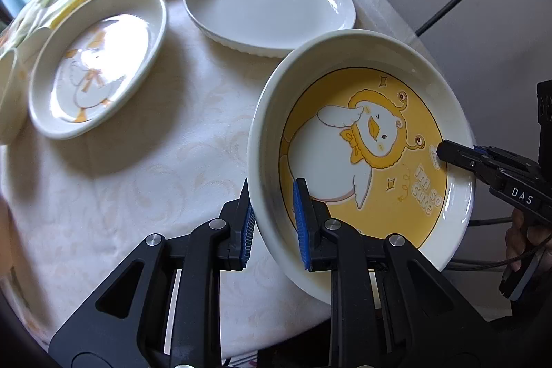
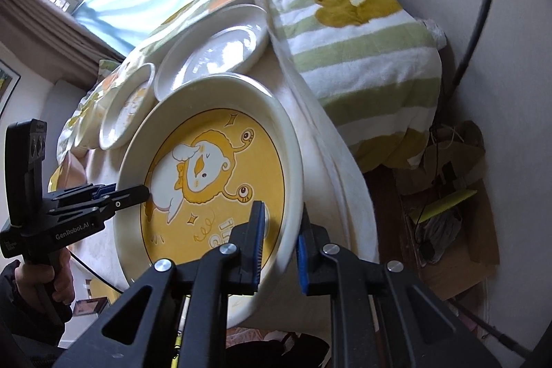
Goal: Organize plates and bowls
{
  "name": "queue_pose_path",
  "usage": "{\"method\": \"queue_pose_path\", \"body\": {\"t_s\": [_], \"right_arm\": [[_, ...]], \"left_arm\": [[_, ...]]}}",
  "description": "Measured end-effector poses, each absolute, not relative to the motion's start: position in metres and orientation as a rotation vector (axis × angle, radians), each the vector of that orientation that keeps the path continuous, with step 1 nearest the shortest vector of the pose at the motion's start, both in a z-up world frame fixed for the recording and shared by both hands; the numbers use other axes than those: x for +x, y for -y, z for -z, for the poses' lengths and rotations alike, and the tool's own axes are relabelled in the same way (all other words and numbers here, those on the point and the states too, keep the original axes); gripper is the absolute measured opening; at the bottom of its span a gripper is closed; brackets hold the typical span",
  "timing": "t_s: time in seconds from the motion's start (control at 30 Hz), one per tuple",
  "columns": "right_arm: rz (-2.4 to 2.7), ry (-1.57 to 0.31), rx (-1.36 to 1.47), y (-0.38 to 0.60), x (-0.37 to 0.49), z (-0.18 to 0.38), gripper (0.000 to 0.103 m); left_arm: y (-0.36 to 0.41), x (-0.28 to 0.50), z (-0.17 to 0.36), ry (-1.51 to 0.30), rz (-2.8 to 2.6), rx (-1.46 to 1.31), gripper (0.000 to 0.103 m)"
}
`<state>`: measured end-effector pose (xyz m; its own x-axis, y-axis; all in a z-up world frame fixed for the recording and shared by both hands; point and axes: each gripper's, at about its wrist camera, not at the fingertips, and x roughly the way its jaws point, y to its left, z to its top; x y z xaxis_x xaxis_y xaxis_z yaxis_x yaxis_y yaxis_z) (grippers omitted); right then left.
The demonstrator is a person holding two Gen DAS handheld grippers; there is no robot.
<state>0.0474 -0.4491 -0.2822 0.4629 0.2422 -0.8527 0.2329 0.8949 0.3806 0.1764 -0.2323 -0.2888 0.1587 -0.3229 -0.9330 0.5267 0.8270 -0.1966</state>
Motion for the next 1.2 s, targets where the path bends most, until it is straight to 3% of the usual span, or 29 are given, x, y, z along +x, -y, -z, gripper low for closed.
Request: {"method": "queue_pose_path", "body": {"t_s": [0.37, 0.57, 0.93, 1.2], "right_arm": [[-0.183, -1.059, 0.362, 0.388, 0.078, 0.222, 0.015], [-0.277, -1.074, 0.319, 0.326, 0.099, 0.218, 0.015], [-0.368, -1.178, 0.300, 0.208, 0.120, 0.257, 0.015], [-0.359, -1.225, 0.299, 0.157, 0.131, 0.300, 0.015]], "left_arm": [[0.150, 0.152, 0.216, -1.170, 0.469, 0.079, 0.018], [0.069, 0.148, 0.206, -1.151, 0.390, 0.035, 0.018], [-0.059, 0.143, 0.251, -1.243, 0.308, -0.039, 0.018], [-0.108, 0.156, 0.295, -1.281, 0.310, -0.043, 0.018]]}}
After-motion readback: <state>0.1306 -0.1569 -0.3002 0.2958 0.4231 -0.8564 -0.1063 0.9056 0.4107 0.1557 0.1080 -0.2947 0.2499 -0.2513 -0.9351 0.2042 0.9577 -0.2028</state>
